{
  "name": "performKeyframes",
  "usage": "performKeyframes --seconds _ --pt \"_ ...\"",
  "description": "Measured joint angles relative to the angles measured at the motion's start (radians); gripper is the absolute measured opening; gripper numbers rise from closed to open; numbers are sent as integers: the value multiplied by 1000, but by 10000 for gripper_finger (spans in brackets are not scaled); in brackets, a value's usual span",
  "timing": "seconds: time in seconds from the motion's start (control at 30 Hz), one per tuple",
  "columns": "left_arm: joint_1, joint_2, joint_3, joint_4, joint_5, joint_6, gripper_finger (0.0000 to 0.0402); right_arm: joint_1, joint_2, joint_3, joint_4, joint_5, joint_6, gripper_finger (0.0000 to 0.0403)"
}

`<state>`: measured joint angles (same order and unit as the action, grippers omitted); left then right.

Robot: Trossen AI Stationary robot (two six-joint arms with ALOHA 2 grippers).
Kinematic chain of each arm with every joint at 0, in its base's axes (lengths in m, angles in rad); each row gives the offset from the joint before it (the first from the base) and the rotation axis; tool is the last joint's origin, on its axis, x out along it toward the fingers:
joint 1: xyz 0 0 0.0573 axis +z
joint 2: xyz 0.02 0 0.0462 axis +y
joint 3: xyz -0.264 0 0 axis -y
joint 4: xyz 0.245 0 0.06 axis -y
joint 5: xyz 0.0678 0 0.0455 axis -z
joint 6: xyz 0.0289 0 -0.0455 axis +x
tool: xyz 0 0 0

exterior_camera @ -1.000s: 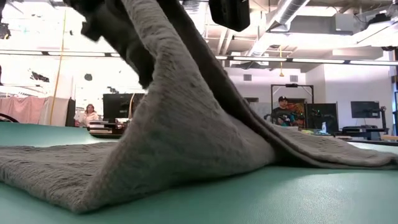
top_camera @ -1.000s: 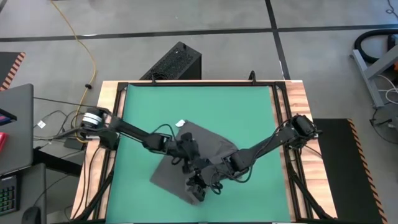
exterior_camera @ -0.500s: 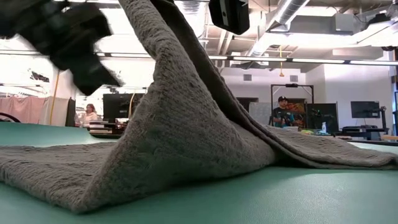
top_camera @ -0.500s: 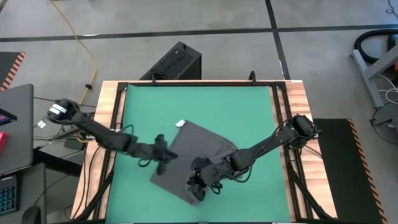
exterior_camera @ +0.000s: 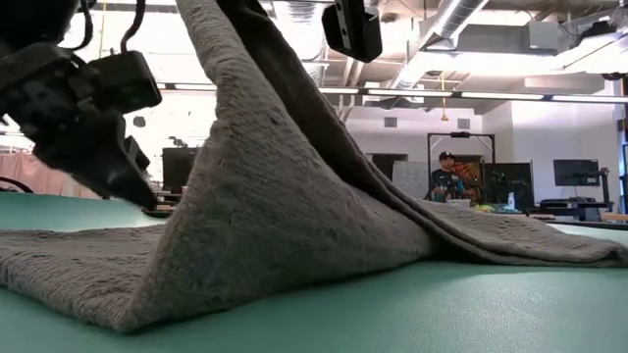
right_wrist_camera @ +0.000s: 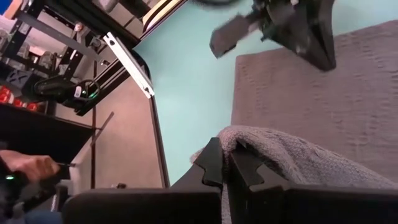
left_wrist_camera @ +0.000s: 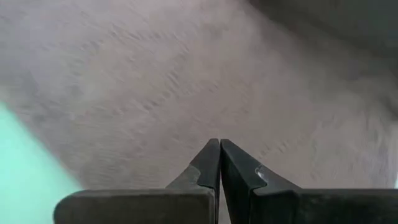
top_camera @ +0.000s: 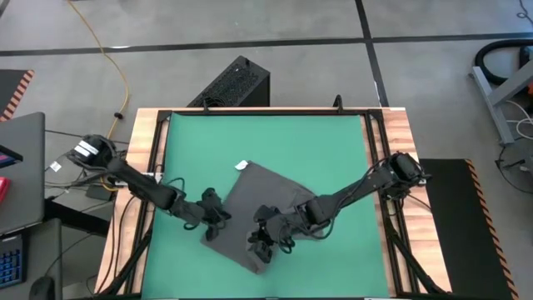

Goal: Roll towel
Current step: Roll the gray towel on the table

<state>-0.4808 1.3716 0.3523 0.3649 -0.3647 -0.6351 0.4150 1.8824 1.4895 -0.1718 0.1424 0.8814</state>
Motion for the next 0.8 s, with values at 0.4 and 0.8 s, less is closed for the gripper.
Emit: performKeyframes --seconds 0.4,0.8 --pt "0 229 114 8 73 52 0 -13 0 0 52 -49 -51 17" --pt "44 232 129 3 103 92 0 -57 6 0 128 -147 -128 17"
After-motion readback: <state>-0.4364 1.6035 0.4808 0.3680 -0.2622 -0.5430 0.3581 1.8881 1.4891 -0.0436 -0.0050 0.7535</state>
